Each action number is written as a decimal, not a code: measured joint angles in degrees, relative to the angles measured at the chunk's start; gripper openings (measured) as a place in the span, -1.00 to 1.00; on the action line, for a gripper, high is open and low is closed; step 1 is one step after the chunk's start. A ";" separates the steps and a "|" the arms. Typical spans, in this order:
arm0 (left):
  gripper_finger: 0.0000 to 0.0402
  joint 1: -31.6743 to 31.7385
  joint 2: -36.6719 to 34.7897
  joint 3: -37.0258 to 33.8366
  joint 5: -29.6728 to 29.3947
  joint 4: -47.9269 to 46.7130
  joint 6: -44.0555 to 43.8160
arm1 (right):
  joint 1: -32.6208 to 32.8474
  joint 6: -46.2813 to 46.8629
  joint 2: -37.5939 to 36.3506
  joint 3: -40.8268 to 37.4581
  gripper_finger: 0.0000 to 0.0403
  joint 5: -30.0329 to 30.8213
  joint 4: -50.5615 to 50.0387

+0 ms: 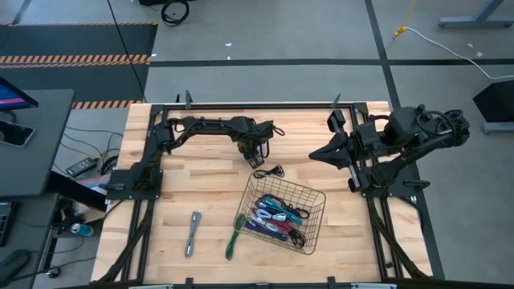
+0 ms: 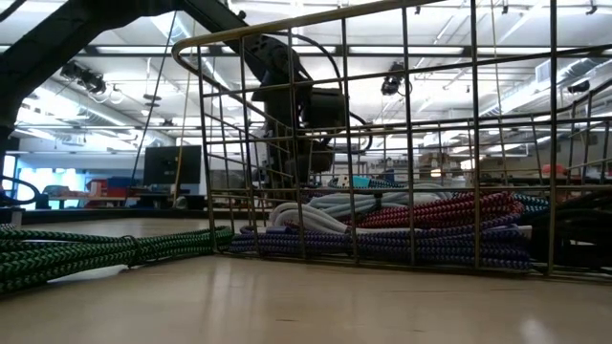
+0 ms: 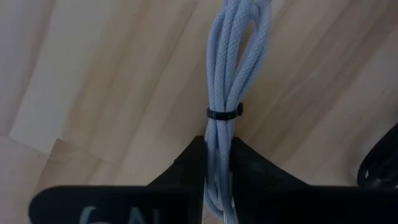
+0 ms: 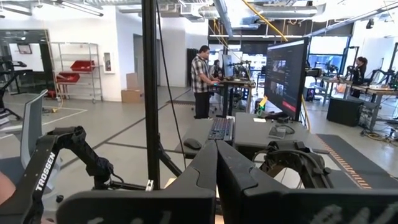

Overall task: Pick and place USB-C Cables
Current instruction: Put the purple charger cable into the wire basket, then put the black charger cable into the wire basket

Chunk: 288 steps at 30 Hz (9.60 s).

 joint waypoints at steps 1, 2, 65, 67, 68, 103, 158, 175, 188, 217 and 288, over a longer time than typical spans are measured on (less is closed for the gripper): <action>-0.74 0.02 -0.14 -0.05 0.41 -0.13 0.04 | 0.00 0.04 0.00 0.00 -0.98 0.02 0.00; -0.74 0.02 -0.15 -0.06 0.61 -0.25 0.53 | -0.02 0.04 0.00 0.00 -0.98 0.00 -0.02; -0.74 -25.33 -16.21 5.82 9.30 6.17 32.45 | -0.02 5.63 2.11 0.00 -0.98 9.00 0.44; -0.74 -25.03 -16.21 3.31 9.33 7.57 32.01 | -0.02 5.63 2.38 0.00 -0.98 9.05 0.42; -0.74 -24.91 -16.21 1.89 9.33 8.70 31.59 | -0.02 5.62 2.48 0.00 -0.98 9.06 0.36; -0.67 -23.03 -16.21 -9.63 15.14 18.66 24.83 | -0.02 4.98 3.32 0.00 -0.98 9.18 0.81; -0.40 -18.36 -23.59 22.49 -22.58 -40.24 -16.88 | -19.19 24.36 2.11 -3.52 -0.54 15.26 -47.08; -0.40 -23.29 -25.55 22.45 -28.07 -40.23 -19.84 | -23.55 35.67 5.45 -32.96 -0.27 5.59 -18.08; -0.40 -23.23 -25.55 22.45 -28.05 -40.24 -18.64 | -25.61 35.76 19.08 -35.65 -0.27 -4.67 -0.69; -0.40 -23.16 -25.55 22.45 -28.05 -40.22 -18.57 | -26.47 33.79 26.82 -33.22 -0.27 -7.64 3.66; -0.40 -23.20 -25.55 22.45 -28.02 -38.13 -18.57 | -32.19 34.07 26.75 -30.47 -0.11 -10.97 -5.84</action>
